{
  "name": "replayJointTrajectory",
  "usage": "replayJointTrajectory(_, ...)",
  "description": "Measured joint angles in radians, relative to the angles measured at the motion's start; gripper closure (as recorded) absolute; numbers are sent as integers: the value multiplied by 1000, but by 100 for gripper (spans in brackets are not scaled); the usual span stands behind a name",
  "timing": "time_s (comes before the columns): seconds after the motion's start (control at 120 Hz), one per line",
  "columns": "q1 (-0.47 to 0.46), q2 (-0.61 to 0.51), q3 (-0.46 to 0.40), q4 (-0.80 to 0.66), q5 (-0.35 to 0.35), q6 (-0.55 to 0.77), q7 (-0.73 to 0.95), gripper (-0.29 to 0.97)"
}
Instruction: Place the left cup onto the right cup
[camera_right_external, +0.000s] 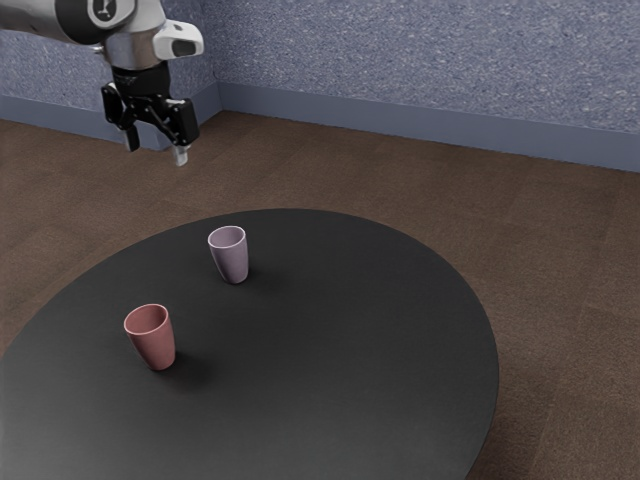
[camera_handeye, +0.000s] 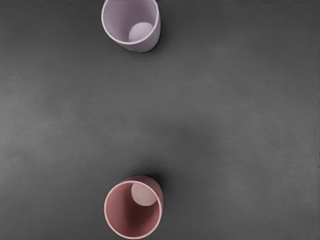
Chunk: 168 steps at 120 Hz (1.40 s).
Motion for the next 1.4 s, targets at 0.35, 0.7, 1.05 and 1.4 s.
replayJointTrajectory(0.35, -4, 43, 0, 5, 12, 43, 20, 0)
replayJointTrajectory(0.7, 17, 169, 29, 59, 14, 128, 26, 0)
replayJointTrajectory(1.05, 22, 287, 74, 66, 8, 235, 36, 0)
replayJointTrajectory(1.4, 23, 368, 88, 98, -19, 317, 50, 0)
